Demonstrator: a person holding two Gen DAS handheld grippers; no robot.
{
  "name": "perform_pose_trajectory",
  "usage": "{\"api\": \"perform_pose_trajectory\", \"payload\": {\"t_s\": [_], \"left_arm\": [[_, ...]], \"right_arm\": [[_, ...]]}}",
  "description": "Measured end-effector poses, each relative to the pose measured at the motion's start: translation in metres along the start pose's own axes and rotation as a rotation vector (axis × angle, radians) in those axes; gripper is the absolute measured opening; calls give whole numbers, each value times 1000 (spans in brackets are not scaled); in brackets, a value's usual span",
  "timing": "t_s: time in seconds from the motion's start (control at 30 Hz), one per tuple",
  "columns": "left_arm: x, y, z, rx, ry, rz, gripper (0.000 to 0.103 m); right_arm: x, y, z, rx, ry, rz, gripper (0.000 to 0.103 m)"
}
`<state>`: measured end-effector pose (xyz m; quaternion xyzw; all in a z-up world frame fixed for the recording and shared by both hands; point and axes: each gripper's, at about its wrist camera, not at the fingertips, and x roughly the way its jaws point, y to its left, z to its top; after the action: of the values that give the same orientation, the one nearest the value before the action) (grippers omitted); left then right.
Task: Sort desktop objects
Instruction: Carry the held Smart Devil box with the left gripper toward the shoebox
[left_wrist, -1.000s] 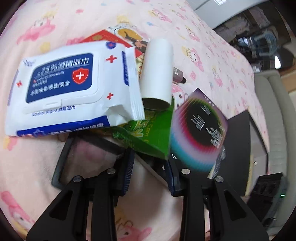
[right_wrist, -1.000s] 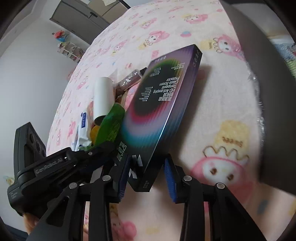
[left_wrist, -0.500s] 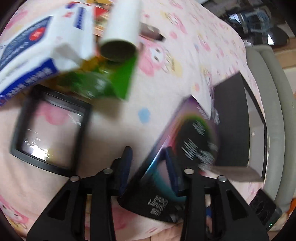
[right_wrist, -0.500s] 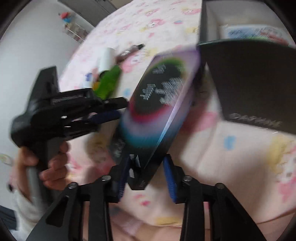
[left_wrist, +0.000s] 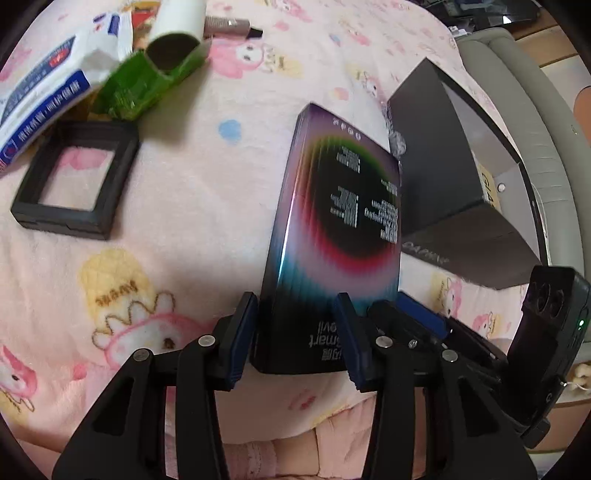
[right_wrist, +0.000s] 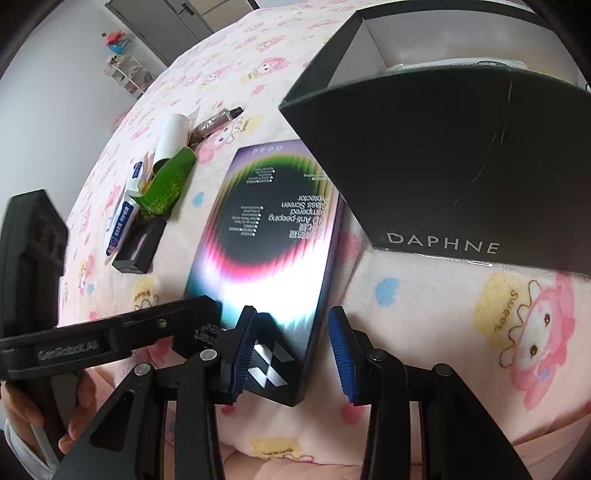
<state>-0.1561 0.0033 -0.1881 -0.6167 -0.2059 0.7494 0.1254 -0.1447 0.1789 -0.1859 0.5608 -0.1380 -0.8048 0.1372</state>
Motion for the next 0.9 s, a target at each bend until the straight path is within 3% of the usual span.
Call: {"api": "perform_pose_trajectory", "payload": {"t_s": [0.1, 0.2, 0.27, 0.4, 0.47, 0.57, 0.7, 0.9], "left_arm": [[2, 7, 5, -24, -15, 20, 43], [8, -1, -3, 30, 48, 4, 48], [5, -9, -9, 72, 40, 28, 47], [-3, -10, -18, 64, 42, -41, 46], [-7, -9, -18, 57, 14, -35, 46], [-8, -2, -12, 31, -23, 22, 35], [-3, 3, -10, 11, 3, -9, 26], [-6, -9, -21, 77, 12, -13, 27]], "right_arm": [[0, -4, -2, 8, -1, 9, 36], [3, -8, -4, 27, 13, 25, 36], [3, -6, -7, 32, 33, 39, 37], [-12, -5, -14, 5, 13, 30, 37], [-20, -8, -18, 0, -3, 22, 37], [-21, -18, -18, 31, -13, -11, 37], [-12, -33, -17, 115, 8, 13, 37], [-20, -22, -22, 42, 9, 52, 37]]}}
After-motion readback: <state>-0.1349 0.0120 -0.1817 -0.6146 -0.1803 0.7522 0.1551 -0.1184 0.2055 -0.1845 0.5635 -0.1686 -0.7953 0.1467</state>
